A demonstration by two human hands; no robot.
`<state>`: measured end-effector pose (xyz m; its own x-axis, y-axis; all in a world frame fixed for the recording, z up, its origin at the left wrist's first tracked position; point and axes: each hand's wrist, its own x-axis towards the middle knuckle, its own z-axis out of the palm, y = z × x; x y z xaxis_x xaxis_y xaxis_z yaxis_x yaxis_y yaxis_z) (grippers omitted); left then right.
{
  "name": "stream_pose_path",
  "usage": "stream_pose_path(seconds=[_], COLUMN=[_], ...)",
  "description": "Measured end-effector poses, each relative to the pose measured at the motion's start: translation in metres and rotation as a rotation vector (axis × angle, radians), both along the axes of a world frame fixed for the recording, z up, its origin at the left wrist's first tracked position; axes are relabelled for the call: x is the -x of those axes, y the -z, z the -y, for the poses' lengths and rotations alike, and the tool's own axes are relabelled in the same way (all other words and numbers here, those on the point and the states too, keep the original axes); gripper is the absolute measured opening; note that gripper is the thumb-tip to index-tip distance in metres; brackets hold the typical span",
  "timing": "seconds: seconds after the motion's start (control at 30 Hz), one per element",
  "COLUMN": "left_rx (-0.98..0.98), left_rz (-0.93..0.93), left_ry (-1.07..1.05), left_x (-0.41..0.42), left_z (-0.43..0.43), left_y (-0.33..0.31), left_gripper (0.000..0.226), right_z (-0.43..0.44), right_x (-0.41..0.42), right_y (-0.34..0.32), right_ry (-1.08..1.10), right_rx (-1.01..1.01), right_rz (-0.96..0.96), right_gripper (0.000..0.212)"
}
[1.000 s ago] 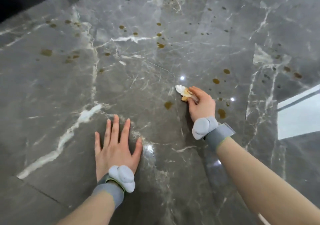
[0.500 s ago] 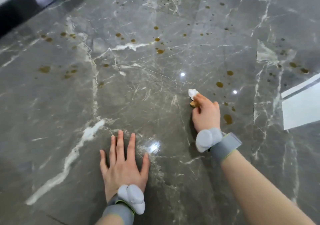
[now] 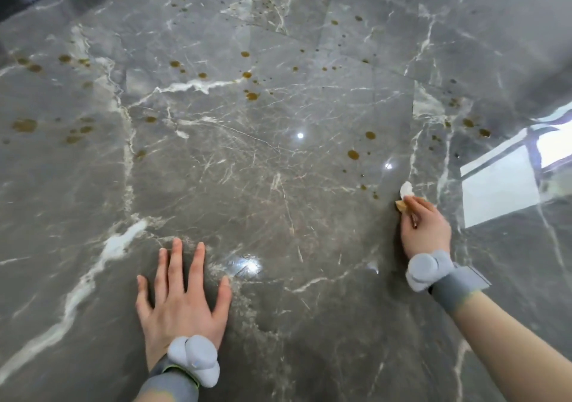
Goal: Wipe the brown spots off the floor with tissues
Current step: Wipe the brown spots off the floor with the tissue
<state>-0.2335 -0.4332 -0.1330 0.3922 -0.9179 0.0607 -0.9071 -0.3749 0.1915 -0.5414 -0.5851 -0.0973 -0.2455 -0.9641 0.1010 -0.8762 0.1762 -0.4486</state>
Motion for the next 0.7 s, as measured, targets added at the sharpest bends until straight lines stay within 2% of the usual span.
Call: stream_pose_path(seconds=[0.07,0.23,0.3,0.37,0.43,0.5,0.53,0.6,0.7], left_rx=[0.012,0.028,0.03,0.022,0.013,0.009,0.006,0.006,-0.015], left_rz=[0.001,0.0,-0.001,0.0,-0.002,-0.011,-0.015,-0.018,-0.009], left_ry=[-0.003,-0.008,-0.009,-0.008,-0.015,-0.013,-0.014,-0.012,-0.008], left_x=[0.0,-0.002,-0.003,-0.002,-0.005,-0.003,-0.002,-0.002,-0.003], left_z=[0.0,0.001,0.001,0.001,0.002,0.002,0.002,0.003,0.002], left_y=[0.0,0.0,0.0,-0.001,-0.001,-0.001,-0.001,-0.001,-0.002], left_gripper=[0.065,0.065,0.065,0.064,0.064,0.064,0.064,0.064,0.063], right_z=[0.015,-0.014,-0.018,-0.001,0.024,0.043,0.047,0.049,0.027], right_x=[-0.014,-0.112,-0.108,-0.078,-0.047,-0.032,-0.038,-0.064,-0.116], right_y=[-0.002,0.007,0.009,0.006,0.001,-0.001,0.002,0.006,0.011], right_ry=[0.046,-0.537,-0.662,-0.528,-0.228,0.063,0.099,-0.038,-0.473], right_rx=[0.004,0.016,-0.002,0.043,0.057,-0.037,-0.058,-0.019,0.008], right_rz=[-0.004,0.047,0.045,0.038,0.065,0.052,0.018,-0.011,0.028], right_gripper=[0.029,0.031,0.032,0.033,0.036,0.037,0.039,0.046,0.048])
